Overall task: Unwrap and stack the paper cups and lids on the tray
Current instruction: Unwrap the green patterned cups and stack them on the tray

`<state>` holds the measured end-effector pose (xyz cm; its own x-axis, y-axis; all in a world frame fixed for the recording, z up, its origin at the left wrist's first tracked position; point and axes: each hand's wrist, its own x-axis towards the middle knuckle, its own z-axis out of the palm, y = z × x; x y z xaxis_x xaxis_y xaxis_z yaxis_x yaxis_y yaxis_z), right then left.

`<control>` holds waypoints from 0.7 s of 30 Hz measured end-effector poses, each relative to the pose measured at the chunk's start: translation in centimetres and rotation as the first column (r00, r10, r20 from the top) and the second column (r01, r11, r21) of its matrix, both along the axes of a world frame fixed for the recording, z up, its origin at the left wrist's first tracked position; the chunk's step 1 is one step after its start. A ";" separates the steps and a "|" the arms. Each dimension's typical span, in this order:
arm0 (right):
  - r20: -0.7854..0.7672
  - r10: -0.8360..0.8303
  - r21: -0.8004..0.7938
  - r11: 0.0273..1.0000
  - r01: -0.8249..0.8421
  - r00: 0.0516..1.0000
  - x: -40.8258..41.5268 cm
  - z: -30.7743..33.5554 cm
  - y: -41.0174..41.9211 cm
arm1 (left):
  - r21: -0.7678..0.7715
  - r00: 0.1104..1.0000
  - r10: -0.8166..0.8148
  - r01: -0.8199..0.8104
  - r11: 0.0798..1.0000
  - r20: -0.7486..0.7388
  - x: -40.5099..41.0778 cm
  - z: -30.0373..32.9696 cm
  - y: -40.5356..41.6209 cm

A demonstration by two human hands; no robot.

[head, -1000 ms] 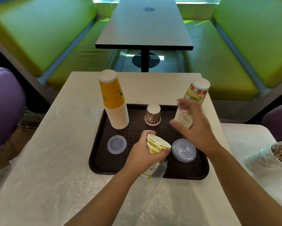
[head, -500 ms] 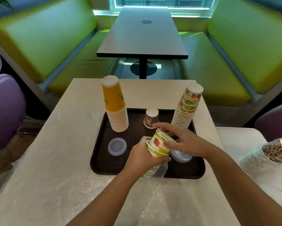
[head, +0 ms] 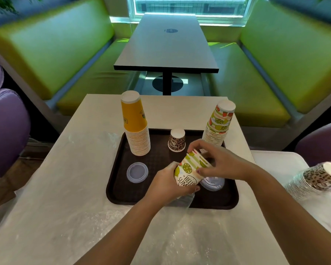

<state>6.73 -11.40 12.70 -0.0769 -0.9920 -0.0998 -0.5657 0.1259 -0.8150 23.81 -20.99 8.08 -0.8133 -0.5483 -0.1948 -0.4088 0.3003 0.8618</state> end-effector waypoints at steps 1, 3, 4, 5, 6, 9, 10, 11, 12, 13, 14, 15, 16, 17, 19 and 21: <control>-0.061 0.047 0.021 0.999 -0.046 0.997 -0.1 0.1 0.1 | 0.001 1.000 0.000 0.000 1.000 0.004 0.0 -0.1 0.0; -0.293 0.147 0.114 0.987 -0.118 0.945 0.0 0.1 0.0 | 0.000 1.000 0.007 -0.007 1.000 -0.010 -0.1 -0.3 0.0; -0.442 0.155 0.132 0.985 -0.107 0.884 0.4 0.0 -0.1 | 0.004 1.000 0.009 -0.009 1.000 -0.017 -0.2 -0.4 0.0; -0.610 0.121 0.076 0.993 -0.095 0.783 1.0 -0.1 -0.2 | 0.013 1.000 0.010 -0.010 1.000 -0.025 -0.3 -0.4 0.1; -0.755 0.065 -0.021 0.992 -0.123 0.653 1.5 -0.3 -0.4 | 0.025 0.999 0.014 -0.013 1.000 -0.035 -0.4 -0.3 0.1; -0.864 -0.048 -0.169 0.965 -0.199 0.501 1.6 -1.2 -0.7 | 0.028 0.997 0.030 -0.028 0.999 -0.069 -0.7 -0.3 -0.2; -0.854 -0.076 -0.212 0.954 -0.211 0.514 1.0 -1.4 -0.7 | 0.019 0.996 0.031 -0.030 0.999 -0.082 -0.7 -0.2 -0.3; -0.834 -0.114 -0.263 0.942 -0.208 0.540 0.4 -1.5 -0.7 | 0.014 0.995 0.035 -0.034 0.999 -0.098 -0.8 -0.3 -0.5; -0.802 -0.168 -0.319 0.932 -0.173 0.574 -0.2 -1.3 -0.7 | 0.020 0.993 0.043 -0.041 0.999 -0.113 -0.8 -0.4 -0.6; -0.754 -0.237 -0.377 0.920 -0.108 0.612 -0.9 -1.1 -0.8 | 0.034 0.990 0.055 -0.051 0.998 -0.131 -0.7 -0.6 -0.7; -0.678 -0.317 -0.439 0.898 -0.020 0.663 -1.6 -0.5 -0.9 | 0.046 0.987 0.066 -0.060 0.997 -0.148 -0.7 -0.7 -0.8; -0.574 -0.406 -0.501 0.861 0.087 0.711 -2.5 0.0 -1.2 | 0.050 0.985 0.074 -0.067 0.997 -0.155 -0.6 -0.9 -0.8; -0.453 -0.497 -0.551 0.809 0.206 0.740 -3.6 0.3 -1.6 | 0.046 0.985 0.076 -0.070 0.996 -0.155 -0.6 -1.0 -0.8; -0.327 -0.584 -0.584 0.743 0.327 0.743 -4.7 0.7 -2.1 | 0.040 0.985 0.077 -0.071 0.997 -0.152 -0.6 -1.2 -0.8; -0.068 -0.702 -0.583 0.605 0.543 0.709 -6.5 1.5 -3.0 | 0.044 0.985 0.079 -0.073 0.996 -0.156 -0.7 -1.5 -0.8; 0.121 -0.750 -0.543 0.498 0.676 0.650 -7.9 1.7 -3.8 | 0.052 0.983 0.085 -0.077 0.996 -0.165 -0.9 -1.6 -0.8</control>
<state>-1.14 -15.22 14.40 -0.7553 -0.4795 0.4468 -0.5657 0.1326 -0.8139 22.94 -21.82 6.50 -0.7898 -0.6073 -0.0860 -0.2794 0.2312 0.9319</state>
